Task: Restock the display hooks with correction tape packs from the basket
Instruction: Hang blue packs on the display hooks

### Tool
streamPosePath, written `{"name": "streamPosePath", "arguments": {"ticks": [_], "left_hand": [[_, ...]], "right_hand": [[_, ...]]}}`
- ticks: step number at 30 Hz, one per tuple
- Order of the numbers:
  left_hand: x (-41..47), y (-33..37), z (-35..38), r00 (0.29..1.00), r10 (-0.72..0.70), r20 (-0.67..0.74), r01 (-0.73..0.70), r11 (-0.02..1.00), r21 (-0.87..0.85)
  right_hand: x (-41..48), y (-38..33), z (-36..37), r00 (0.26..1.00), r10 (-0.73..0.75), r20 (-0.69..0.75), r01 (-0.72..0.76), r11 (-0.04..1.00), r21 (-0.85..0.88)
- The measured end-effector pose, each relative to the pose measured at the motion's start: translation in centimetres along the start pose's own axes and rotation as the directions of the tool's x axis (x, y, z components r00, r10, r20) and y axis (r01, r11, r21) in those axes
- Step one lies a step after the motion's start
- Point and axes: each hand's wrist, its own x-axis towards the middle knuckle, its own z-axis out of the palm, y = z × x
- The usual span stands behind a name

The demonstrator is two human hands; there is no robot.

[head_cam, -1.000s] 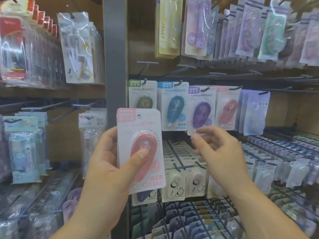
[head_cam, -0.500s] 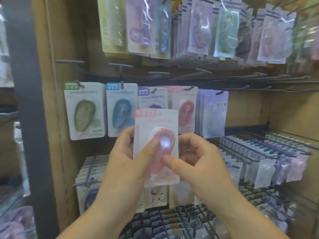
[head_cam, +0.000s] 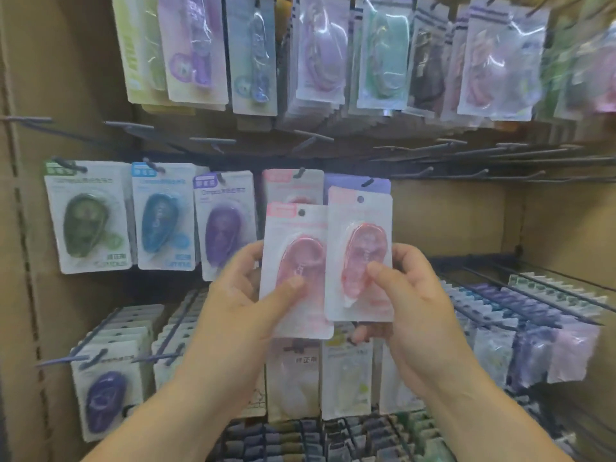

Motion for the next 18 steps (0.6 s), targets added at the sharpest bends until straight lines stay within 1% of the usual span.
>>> {"name": "streamPosePath", "arguments": {"ticks": [2, 6, 14, 18], "left_hand": [[0.9, 0.3, 0.0, 0.998, 0.023, -0.051, -0.020, 0.998, 0.059], [3.0, 0.9, 0.0, 0.997, 0.018, -0.081, -0.005, 0.987, 0.162], [4.1, 0.9, 0.4, 0.985, 0.003, -0.173, 0.037, 0.973, 0.228], [4.4, 1.2, 0.7, 0.989, -0.002, -0.148, 0.037, 0.971, 0.236]], "right_hand": [[0.5, -0.2, -0.8, 1.000, -0.018, 0.005, 0.018, 1.000, -0.005], [1.0, -0.4, -1.8, 0.999, -0.039, 0.028, 0.039, 0.999, 0.010], [1.1, -0.8, -3.3, 0.996, -0.029, 0.078, 0.031, 0.999, -0.022], [1.1, -0.8, -3.3, 0.997, -0.024, 0.077, 0.025, 0.999, -0.023]]}}
